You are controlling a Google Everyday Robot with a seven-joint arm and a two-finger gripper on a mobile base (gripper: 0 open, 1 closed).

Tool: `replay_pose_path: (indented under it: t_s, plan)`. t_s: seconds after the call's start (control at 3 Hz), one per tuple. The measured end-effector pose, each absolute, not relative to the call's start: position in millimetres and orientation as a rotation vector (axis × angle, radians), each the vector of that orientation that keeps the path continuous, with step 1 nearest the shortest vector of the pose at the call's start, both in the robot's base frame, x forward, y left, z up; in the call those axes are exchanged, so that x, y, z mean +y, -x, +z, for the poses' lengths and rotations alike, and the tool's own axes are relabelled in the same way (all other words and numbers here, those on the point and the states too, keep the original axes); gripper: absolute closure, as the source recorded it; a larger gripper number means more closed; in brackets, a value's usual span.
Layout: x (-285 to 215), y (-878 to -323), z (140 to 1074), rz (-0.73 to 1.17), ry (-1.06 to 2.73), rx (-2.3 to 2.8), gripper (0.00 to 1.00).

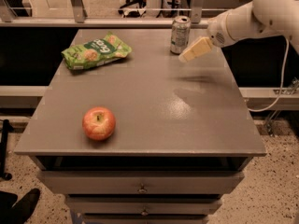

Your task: Move 7up can near apple

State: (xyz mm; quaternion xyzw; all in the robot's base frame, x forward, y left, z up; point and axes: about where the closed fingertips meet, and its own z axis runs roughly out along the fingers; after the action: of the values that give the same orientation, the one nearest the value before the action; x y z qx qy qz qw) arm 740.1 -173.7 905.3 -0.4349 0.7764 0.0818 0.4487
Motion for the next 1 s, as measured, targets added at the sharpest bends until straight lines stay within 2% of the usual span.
replay_pose_path:
  t_s: [1.0]
  plan:
    - [-158.4,-824.9,901.2,0.389,0.796,1.83,0.02]
